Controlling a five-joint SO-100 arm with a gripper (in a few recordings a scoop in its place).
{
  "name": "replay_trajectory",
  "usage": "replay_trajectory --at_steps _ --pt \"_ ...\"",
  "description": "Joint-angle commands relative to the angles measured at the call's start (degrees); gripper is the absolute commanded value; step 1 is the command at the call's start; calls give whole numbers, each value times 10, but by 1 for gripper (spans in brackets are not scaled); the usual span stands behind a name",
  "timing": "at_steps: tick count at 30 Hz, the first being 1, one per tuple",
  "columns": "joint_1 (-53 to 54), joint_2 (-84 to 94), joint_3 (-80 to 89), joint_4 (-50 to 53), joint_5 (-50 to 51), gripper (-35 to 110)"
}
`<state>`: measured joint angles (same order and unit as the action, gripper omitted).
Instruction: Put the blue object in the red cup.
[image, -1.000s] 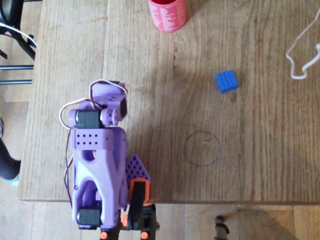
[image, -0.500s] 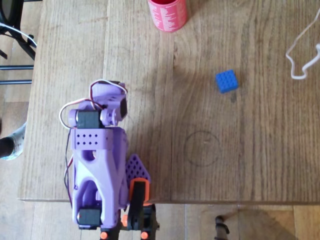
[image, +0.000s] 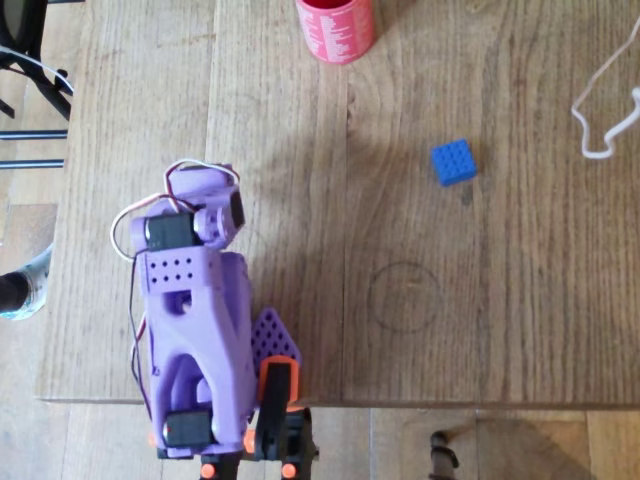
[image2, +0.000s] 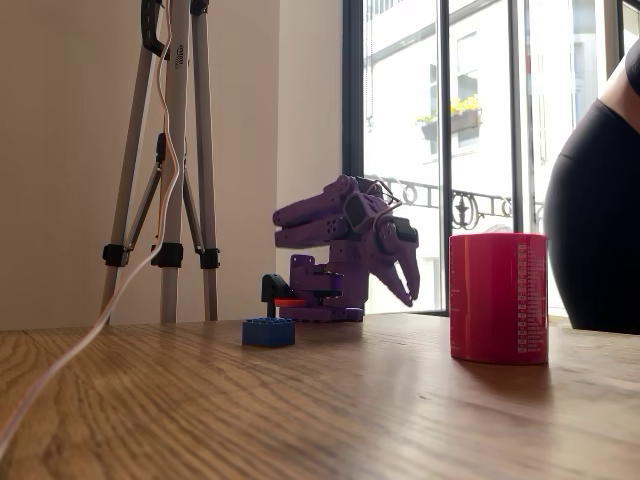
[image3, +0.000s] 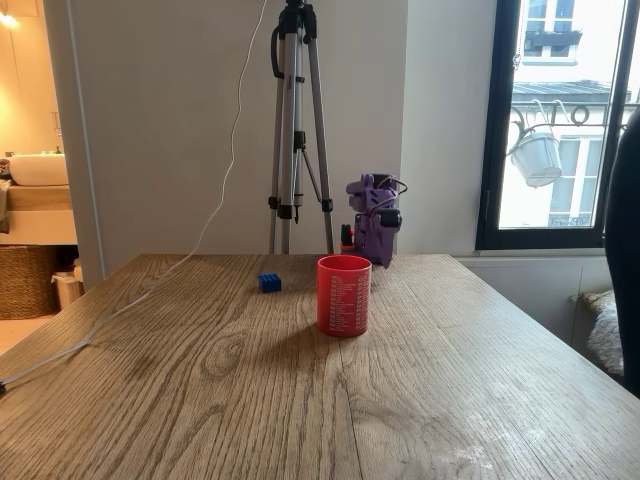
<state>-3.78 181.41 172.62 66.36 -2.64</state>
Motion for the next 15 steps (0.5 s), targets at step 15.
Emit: replay_trajectory --at_steps 15 --pt "382 -805 -733 63 -132 1"
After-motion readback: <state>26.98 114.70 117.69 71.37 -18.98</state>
